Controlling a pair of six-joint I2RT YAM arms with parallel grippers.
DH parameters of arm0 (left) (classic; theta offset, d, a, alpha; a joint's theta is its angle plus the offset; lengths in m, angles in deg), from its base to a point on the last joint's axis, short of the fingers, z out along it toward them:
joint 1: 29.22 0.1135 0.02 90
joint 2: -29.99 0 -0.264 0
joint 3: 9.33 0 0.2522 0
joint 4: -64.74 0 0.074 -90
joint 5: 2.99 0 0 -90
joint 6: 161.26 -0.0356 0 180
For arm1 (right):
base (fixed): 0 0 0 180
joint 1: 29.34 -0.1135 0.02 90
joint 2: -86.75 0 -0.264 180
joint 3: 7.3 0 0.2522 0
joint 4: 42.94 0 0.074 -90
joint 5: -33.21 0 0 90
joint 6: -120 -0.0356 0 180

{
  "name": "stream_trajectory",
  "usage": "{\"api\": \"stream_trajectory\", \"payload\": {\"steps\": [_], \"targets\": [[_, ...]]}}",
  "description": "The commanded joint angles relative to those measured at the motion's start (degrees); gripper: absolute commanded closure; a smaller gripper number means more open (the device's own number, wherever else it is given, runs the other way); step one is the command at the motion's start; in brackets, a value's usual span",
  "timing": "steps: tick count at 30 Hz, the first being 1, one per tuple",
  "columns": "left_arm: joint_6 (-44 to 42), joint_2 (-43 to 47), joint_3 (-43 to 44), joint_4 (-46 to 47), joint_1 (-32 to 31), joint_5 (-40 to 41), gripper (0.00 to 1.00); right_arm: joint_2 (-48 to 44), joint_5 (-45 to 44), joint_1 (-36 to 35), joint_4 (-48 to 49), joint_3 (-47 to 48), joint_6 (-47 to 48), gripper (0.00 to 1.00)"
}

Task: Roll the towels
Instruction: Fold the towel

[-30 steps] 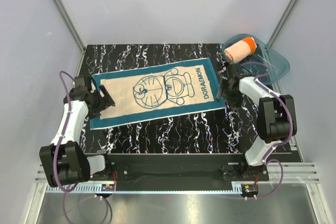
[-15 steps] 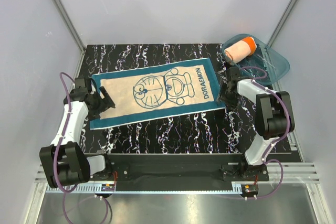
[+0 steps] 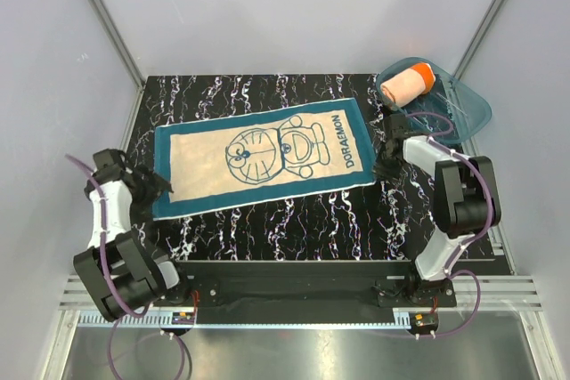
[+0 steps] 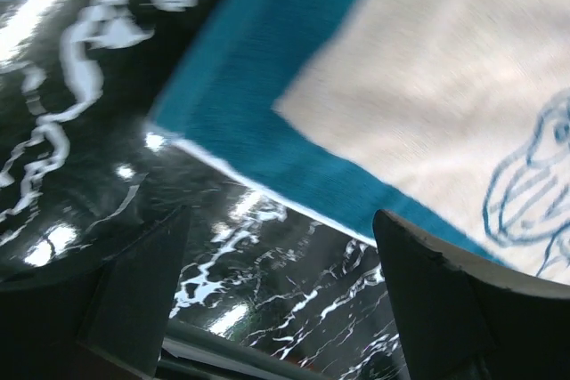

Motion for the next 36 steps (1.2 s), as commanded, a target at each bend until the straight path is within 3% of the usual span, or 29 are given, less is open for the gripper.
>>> {"api": "stream_trajectory", "payload": {"steps": [1, 9, 13, 24, 29, 32, 36], "targets": [[1.85, -0.22, -0.79, -0.05, 3.74, -6.62, 0.15, -5.7, 1.53, 0.6, -0.02, -0.98, 0.39, 1.0], [4.49, -0.93, -1.77, 1.1, 0.16, -1.46, 0.2, -11.16, 2.6, 9.29, -4.41, 2.27, 1.1, 1.0], [5.37, -0.22, -0.27, 0.22, -7.82, 7.84, 0.2, -13.71, 3.21, 13.61, -4.5, 1.22, 0.13, 1.0], [12.13, -1.72, -4.83, 1.36, -23.22, 15.17, 0.26, -14.24, 4.79, 14.5, -3.71, 0.16, 0.22, 1.0], [13.54, -2.07, -7.21, 3.12, -24.64, 16.04, 0.33, -14.24, 5.93, 14.5, -3.53, 0.07, 0.31, 1.0], [14.07, -1.89, -7.74, 3.12, -24.99, 16.75, 0.42, -14.59, 6.2, 14.5, -3.8, 0.43, 0.22, 1.0], [14.86, -1.89, -8.0, 3.11, -25.6, 19.21, 0.42, -14.77, 6.37, 14.5, -3.8, 0.51, 0.31, 1.0]]}}
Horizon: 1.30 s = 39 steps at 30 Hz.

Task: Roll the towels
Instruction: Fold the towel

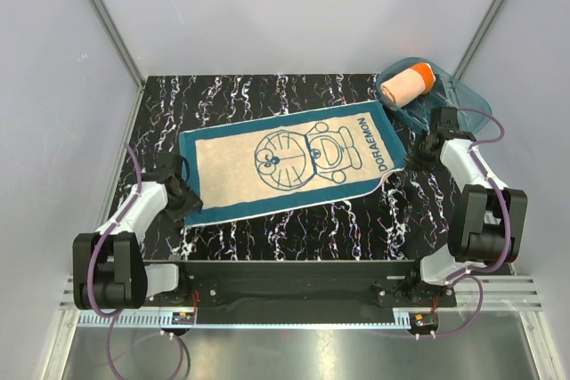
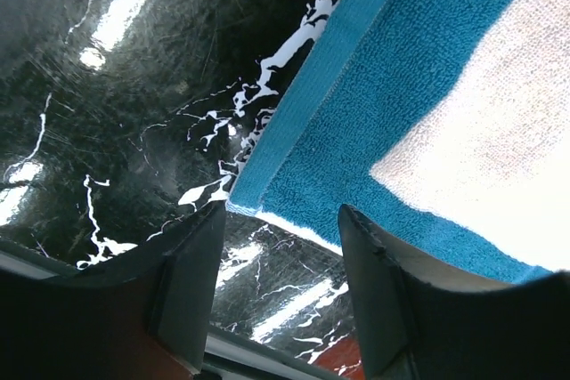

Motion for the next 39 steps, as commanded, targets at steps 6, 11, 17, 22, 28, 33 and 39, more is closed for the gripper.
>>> {"api": "stream_trajectory", "payload": {"steps": [6, 11, 17, 22, 28, 33, 39], "targets": [[2.61, -1.66, -3.23, 5.05, -1.92, 4.09, 0.42, -1.81, 2.51, -0.32, 0.34, 0.36, 0.15, 1.0], [2.43, -2.72, -5.25, 7.77, -1.92, 3.91, 0.54, -1.54, 2.34, -0.32, 0.34, 0.62, 0.07, 1.0], [1.91, -2.37, -5.26, 8.58, -1.92, 3.12, 1.0, -1.54, 2.6, -0.32, 0.16, 0.71, -0.02, 1.0], [1.38, 2.19, -1.58, 3.76, -1.92, 1.19, 1.0, -5.65, 1.99, -0.32, -0.8, 0.27, -1.51, 1.0], [-0.2, 6.15, 4.4, -1.53, 0.79, -3.62, 0.99, -13.3, 1.19, -0.32, -5.71, 0.19, -2.13, 1.0], [-3.72, 9.58, 6.34, -4.69, 7.47, -6.28, 0.99, -18.15, 5.05, -0.32, -6.78, -4.29, -3.1, 1.0], [-7.4, 13.71, 10.65, -8.91, 13.45, -10.15, 0.99, -19.56, 6.81, -0.32, -8.45, -7.46, -2.66, 1.0]]}}
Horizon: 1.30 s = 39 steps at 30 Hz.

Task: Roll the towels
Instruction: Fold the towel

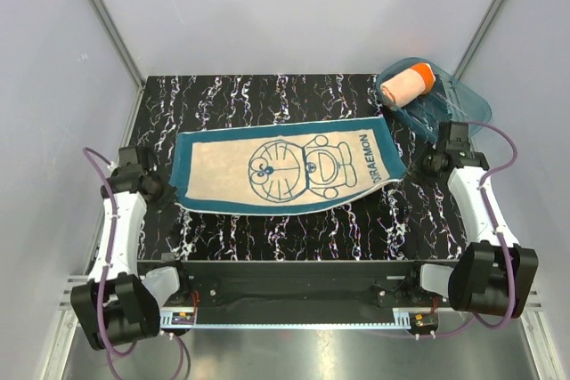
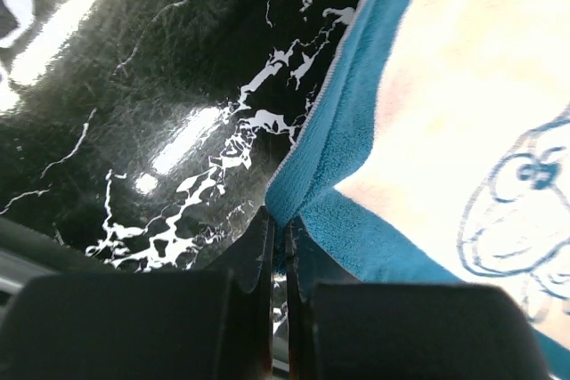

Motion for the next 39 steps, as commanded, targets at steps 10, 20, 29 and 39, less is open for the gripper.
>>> {"api": "stream_trajectory", "payload": {"steps": [10, 20, 29, 39], "targets": [[-8.84, -0.93, 6.79, -1.59, 6.38, -4.98, 1.0, 7.18, 5.37, -1.9, -1.39, 5.04, 1.11, 1.0], [-8.4, -14.64, 19.08, 1.31, 6.47, -6.03, 1.0, 22.21, 3.44, -4.28, -3.32, 23.05, 0.14, 1.0], [-6.03, -28.7, 29.2, 3.59, 6.38, -6.21, 1.0, 38.72, 2.38, -4.89, -8.15, 43.33, 1.28, 1.0], [-4.18, -43.83, 44.49, 0.35, 3.66, -4.02, 1.0, 54.91, 1.94, -6.56, -15.0, 63.92, 1.64, 1.0]]}}
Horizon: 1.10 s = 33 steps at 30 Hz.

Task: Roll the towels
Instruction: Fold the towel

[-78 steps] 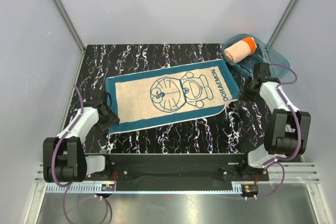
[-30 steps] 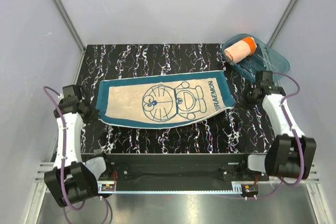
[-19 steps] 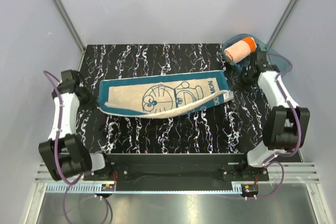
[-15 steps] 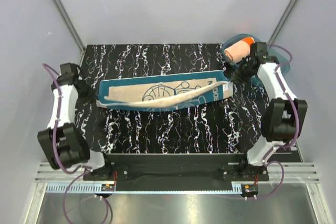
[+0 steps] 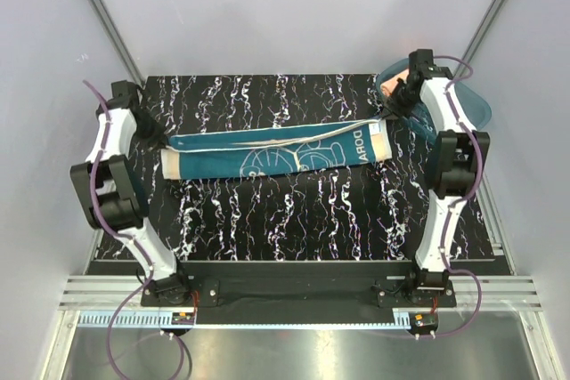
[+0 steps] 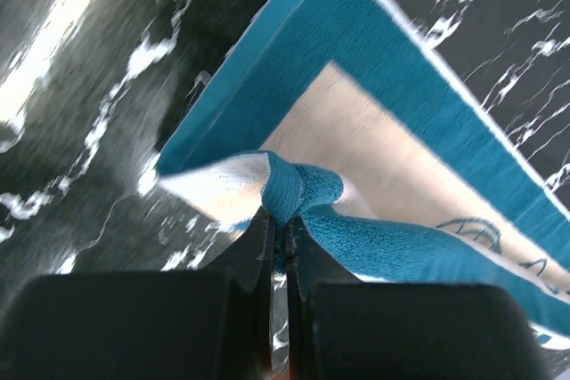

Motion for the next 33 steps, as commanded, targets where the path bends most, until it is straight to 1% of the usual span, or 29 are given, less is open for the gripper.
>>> {"api": "stream_trajectory", "payload": {"steps": [1, 7, 10, 11, 12, 14, 15, 16, 18, 19, 20, 21, 22, 25, 26, 27, 28, 30, 31, 33], "targets": [[1.13, -2.76, 6.1, -0.79, -1.02, 1.3, 1.0, 3.51, -1.27, -0.77, -3.45, 7.45, 1.13, 1.0], [1.84, -11.02, 14.18, -3.34, -1.11, 1.74, 1.0, 10.19, -2.68, -0.77, -5.12, 15.1, 0.08, 1.0], [2.01, -16.38, 19.63, -5.97, -1.03, 2.18, 1.0, 14.75, -3.55, -0.77, -7.58, 21.42, -0.54, 1.0], [2.01, -18.83, 21.03, -7.02, -0.94, 2.35, 1.0, 17.29, -4.08, -0.77, -8.37, 25.18, -0.88, 0.96], [1.84, -19.9, 23.22, -7.56, -0.94, 2.09, 0.95, 18.45, -4.61, -0.77, -10.03, 27.13, -1.15, 0.86], [1.66, -22.88, 25.34, -8.61, -0.76, 1.65, 0.72, 20.9, -4.17, -0.77, -11.79, 32.13, -1.68, 0.45], [1.31, -23.77, 27.88, -10.01, -0.5, 0.95, 0.52, 21.35, -4.26, -0.77, -12.24, 33.47, -1.68, 0.35], [1.13, -24.3, 28.69, -10.63, -0.41, 0.68, 0.42, 21.45, -4.43, -0.77, -12.5, 34.35, -1.94, 0.26], [0.78, -23.61, 28.87, -10.73, -0.32, 1.12, 0.25, 19.61, -5.4, -0.77, -12.07, 34.27, -1.86, 0.24], [0.61, -22.73, 27.31, -10.2, -0.32, 1.38, 0.12, 18.56, -5.4, -0.77, -11.46, 33.31, -1.86, 0.23], [0.52, -20.46, 26.42, -9.59, -0.23, 1.82, 0.03, 15.76, -5.31, -0.77, -10.76, 30.95, -1.94, 0.23], [0.34, -19.31, 25.71, -8.63, -0.15, 1.91, 0.01, 14.25, -5.14, -0.77, -9.44, 29.71, -1.86, 0.23], [0.17, -17.47, 24.75, -8.36, -0.06, 2.0, 0.01, 11.45, -5.05, -0.77, -9.0, 27.61, -1.68, 0.23], [-0.71, -15.08, 24.74, -9.84, 0.03, 4.1, 0.01, 7.66, -4.96, -0.95, -8.46, 25.05, -0.98, 0.23], [-0.89, -12.9, 24.04, -10.37, 0.2, 7.42, 0.01, 5.04, -5.31, -1.03, -8.12, 22.69, -0.11, 0.23], [-1.24, -11.49, 23.08, -10.37, 0.29, 9.1, 0.01, 3.44, -5.66, -1.04, -7.76, 21.02, 0.25, 0.23], [-1.33, -8.34, 21.77, -9.85, 1.25, 10.25, 0.01, 0.12, -5.93, -1.04, -7.06, 16.56, 0.95, 0.23], [-1.59, -5.68, 17.72, -8.09, 2.48, 10.79, 0.01, -3.23, -6.72, -1.04, -4.34, 11.09, 1.48, 0.22], [-1.85, -3.93, 16.75, -7.83, 3.1, 10.79, 0.01, -6.56, -6.81, -1.04, -3.29, 5.15, 1.57, 0.22], [-2.9, -2.43, 14.21, -7.56, 2.93, 10.79, 0.01, -9.39, -6.28, -0.95, 0.58, -1.12, 1.57, 0.22]]}}
